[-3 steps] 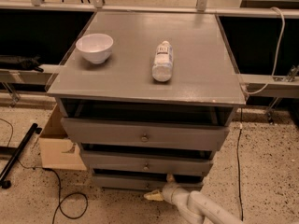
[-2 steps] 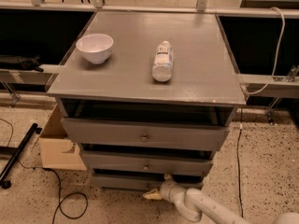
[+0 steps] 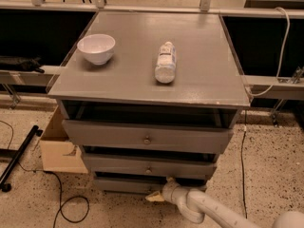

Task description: Open bottom drawer

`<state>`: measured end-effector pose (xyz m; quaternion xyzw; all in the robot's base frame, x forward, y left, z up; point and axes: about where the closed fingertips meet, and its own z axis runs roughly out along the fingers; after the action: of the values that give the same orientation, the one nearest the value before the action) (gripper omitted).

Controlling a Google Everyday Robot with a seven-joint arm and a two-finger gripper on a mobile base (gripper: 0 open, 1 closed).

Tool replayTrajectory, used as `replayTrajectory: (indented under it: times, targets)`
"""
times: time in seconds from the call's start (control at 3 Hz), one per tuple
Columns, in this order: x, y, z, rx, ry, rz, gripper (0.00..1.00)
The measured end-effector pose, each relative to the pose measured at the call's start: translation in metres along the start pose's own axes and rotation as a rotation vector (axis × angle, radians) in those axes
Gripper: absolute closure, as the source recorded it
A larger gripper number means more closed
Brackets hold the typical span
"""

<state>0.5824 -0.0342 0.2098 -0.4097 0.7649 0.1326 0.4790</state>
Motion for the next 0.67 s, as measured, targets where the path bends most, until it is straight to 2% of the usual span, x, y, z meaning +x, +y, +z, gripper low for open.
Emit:
replayTrajectory:
  times: [0.33, 0.67]
  targets:
    - [-0.0097, -0.0187, -0.0098, -0.029, -0.037, 0.075, 0.00]
    - [-0.0097, -0.0187, -0.0098, -0.029, -0.037, 0.075, 0.00]
